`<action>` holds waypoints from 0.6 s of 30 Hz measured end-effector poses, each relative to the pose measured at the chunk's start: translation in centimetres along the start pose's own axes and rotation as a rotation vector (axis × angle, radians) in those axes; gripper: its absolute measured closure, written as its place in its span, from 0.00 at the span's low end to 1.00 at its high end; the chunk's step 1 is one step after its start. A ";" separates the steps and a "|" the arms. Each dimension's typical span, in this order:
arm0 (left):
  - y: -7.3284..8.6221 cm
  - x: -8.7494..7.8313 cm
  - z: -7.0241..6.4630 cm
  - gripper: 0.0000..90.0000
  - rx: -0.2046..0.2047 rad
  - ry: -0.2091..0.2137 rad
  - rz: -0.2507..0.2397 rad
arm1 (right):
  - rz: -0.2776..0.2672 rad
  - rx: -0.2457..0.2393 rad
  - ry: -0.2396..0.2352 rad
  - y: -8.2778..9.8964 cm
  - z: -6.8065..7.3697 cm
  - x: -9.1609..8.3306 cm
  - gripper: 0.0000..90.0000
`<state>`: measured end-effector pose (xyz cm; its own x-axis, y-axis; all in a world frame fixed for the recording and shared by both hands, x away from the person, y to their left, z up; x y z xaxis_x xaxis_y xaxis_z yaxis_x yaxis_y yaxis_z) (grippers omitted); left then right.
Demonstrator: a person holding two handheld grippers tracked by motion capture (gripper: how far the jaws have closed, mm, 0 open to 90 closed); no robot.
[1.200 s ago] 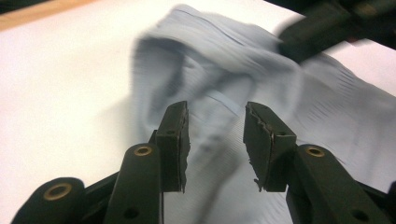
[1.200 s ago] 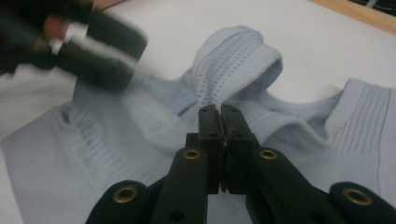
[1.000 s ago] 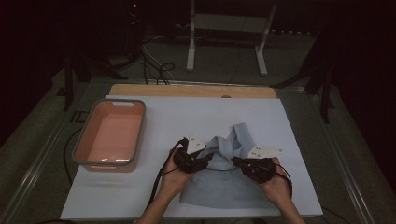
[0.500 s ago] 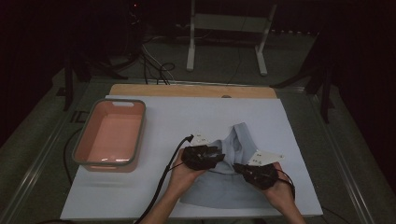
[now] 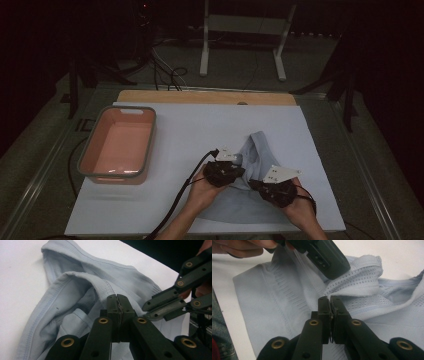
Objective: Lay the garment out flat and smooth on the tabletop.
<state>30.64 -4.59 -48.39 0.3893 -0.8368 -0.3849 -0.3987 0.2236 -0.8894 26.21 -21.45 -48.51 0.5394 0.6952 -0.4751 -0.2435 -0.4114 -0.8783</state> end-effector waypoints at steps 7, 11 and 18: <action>-0.4 -0.1 0.4 0.83 -0.035 -0.019 -0.030 | 0.003 -0.016 -0.014 0.3 0.0 -0.3 0.97; -0.4 0.5 0.8 0.59 -0.055 -0.048 -0.018 | 0.005 -0.023 -0.021 0.3 0.3 -0.1 0.97; -0.1 1.0 0.7 0.90 -0.058 -0.020 0.017 | 0.009 -0.026 -0.029 0.3 0.5 -0.1 0.94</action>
Point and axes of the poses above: each handheld gripper's, and its own axes: x roughly forward along the jaws, y roughly out of its underside, z roughly to its left, the point moved 3 cm from there along x, roughly forward along the jaws, and after that the axes turned 13 degrees about -z, right-handed, at the moved point
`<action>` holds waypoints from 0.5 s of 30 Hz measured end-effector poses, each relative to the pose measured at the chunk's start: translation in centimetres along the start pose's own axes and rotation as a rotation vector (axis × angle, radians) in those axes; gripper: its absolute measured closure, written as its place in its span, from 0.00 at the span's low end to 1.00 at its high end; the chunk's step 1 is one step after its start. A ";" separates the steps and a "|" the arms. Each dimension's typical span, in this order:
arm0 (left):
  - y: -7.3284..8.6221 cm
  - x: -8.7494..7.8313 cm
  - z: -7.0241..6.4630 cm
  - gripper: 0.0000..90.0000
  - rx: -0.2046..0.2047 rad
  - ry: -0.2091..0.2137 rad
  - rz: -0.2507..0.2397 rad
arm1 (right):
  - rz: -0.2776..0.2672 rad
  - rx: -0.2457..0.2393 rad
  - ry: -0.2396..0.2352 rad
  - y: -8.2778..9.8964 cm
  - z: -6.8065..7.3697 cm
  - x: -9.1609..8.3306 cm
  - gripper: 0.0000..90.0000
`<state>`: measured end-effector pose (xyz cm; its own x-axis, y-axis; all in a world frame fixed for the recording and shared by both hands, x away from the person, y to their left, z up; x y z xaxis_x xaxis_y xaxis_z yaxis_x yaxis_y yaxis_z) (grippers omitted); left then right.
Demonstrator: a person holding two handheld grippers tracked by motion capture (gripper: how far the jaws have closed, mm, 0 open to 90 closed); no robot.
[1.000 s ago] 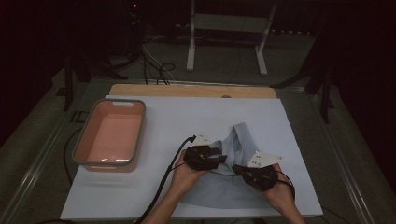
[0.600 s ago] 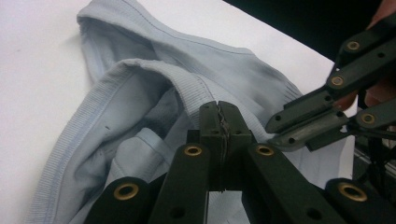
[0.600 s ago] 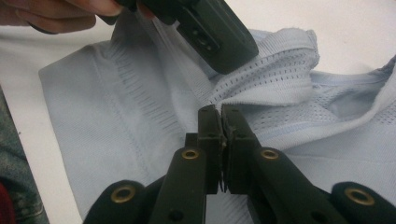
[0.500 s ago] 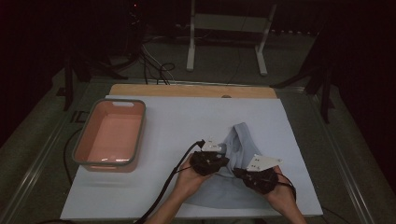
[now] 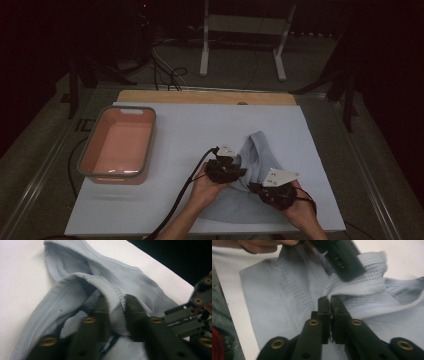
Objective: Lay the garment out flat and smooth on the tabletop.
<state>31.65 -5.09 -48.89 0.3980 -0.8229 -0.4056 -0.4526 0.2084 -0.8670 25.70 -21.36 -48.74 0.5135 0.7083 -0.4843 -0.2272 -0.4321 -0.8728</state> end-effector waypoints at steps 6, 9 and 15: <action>0.3 -1.1 -1.1 0.92 0.072 0.005 0.003 | -0.035 0.056 0.075 -0.4 -1.7 -0.9 0.70; 0.7 -1.8 -1.4 0.92 0.075 0.007 -0.008 | -0.057 0.085 0.107 -0.8 -2.5 -1.1 0.65; 1.9 -2.8 -1.9 0.92 0.088 0.010 -0.003 | -0.071 0.119 0.099 -1.6 -3.0 0.0 0.61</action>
Point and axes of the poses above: each handheld gripper's, and its own axes: x roughly forward along the jaws, y roughly out of its underside, z roughly to its left, the point moved 3 cm from there along x, roughly forward along the jaws, and after that the axes turned 13 degrees about -z, right-handed, at the moved point
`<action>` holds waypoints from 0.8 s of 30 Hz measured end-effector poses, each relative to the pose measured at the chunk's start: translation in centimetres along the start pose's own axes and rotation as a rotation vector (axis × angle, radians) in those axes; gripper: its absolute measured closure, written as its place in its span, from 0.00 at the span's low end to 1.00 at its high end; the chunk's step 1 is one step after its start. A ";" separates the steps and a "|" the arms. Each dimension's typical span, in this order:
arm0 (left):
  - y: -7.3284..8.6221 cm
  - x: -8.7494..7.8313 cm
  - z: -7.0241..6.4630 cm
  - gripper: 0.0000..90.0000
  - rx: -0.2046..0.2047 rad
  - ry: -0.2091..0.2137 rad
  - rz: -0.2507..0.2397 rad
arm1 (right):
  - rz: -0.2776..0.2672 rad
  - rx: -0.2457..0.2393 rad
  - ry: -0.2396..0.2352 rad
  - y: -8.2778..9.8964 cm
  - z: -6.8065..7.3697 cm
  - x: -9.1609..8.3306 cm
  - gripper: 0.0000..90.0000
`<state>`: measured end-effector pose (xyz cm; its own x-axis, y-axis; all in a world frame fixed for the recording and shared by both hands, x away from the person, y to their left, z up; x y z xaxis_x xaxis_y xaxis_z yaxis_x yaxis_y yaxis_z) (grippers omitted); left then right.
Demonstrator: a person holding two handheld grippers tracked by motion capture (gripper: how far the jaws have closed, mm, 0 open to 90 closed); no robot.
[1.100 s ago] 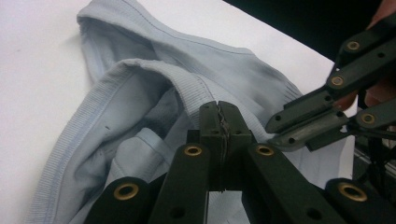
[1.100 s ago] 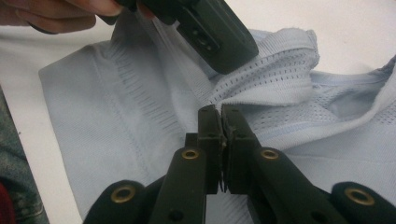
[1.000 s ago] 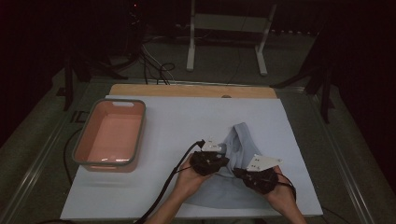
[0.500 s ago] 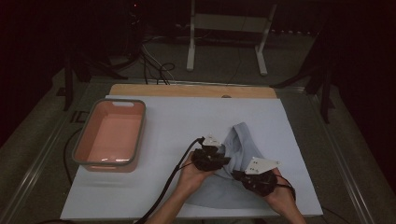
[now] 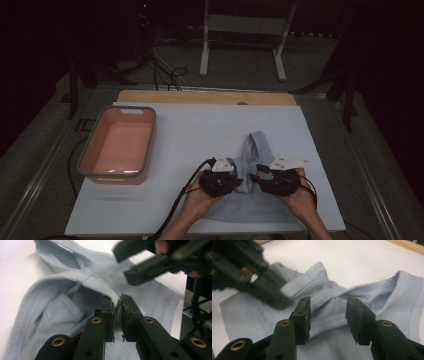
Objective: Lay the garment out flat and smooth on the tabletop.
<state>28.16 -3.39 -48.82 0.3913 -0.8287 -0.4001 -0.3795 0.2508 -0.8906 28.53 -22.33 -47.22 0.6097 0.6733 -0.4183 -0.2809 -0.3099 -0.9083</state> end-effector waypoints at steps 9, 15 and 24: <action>1.8 -0.8 -0.4 0.91 0.002 0.007 0.025 | 0.031 0.004 -0.043 -0.4 0.9 2.4 0.53; 2.6 -0.8 -0.5 0.90 -0.001 0.004 0.043 | 0.006 0.029 -0.076 -0.8 1.4 3.6 0.52; 2.5 -1.1 -0.7 0.87 0.016 0.009 0.032 | 0.086 -0.014 -0.069 -1.6 2.7 5.8 0.73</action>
Point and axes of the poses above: each handheld gripper's, and its own axes: x roughly forward along the jaws, y roughly out of its underside, z roughly to its left, the point moved 3 cm from there along x, roughly forward along the jaws, and after that the axes turned 13 degrees about -z, right-handed, at the moved point
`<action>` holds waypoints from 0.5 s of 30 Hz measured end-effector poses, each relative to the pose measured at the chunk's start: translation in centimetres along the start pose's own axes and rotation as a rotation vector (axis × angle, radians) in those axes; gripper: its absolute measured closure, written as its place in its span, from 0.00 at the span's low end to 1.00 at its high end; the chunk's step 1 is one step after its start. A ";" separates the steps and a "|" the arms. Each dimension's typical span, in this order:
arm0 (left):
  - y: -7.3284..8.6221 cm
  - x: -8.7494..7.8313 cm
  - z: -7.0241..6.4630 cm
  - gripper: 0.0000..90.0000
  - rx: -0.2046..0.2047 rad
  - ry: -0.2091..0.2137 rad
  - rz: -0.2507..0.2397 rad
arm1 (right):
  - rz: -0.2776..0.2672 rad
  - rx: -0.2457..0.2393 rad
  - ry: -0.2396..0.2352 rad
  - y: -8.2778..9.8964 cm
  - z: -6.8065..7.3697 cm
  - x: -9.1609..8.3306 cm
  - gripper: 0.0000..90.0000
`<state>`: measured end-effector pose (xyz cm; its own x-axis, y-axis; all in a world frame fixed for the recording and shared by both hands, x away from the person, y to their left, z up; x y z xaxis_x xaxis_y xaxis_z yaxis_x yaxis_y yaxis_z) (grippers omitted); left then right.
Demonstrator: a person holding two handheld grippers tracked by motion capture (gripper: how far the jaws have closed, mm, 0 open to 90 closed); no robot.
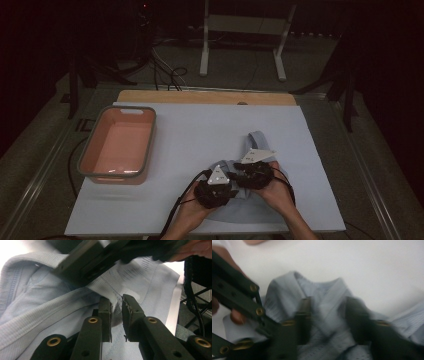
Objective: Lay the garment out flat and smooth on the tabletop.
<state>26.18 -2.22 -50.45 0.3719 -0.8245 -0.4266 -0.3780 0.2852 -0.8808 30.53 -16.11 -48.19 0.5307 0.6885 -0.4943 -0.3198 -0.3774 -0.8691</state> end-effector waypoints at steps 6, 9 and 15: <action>-0.6 -1.8 0.8 0.77 -0.005 0.010 -0.048 | -0.003 -0.036 0.039 -0.1 -0.1 -0.8 0.94; -1.5 -3.3 1.8 0.74 -0.022 -0.024 -0.105 | -0.039 -0.037 0.059 -0.5 -0.3 -2.0 0.94; -2.7 -4.9 5.2 0.69 -0.045 -0.169 -0.123 | -0.109 -0.043 0.085 -1.5 -0.8 -4.0 0.94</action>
<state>29.77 3.60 -47.01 0.5530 -0.7569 -0.3483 -0.3574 0.1621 -0.9198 29.53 -18.83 -44.88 0.6253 0.6728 -0.3954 -0.2238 -0.3308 -0.9168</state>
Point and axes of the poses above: each handheld gripper's, and its own axes: x roughly forward along the jaws, y roughly out of its underside, z roughly to its left, the point moved 3 cm from there along x, roughly forward along the jaws, and after that the axes turned 13 degrees about -z, right-handed, at the moved point
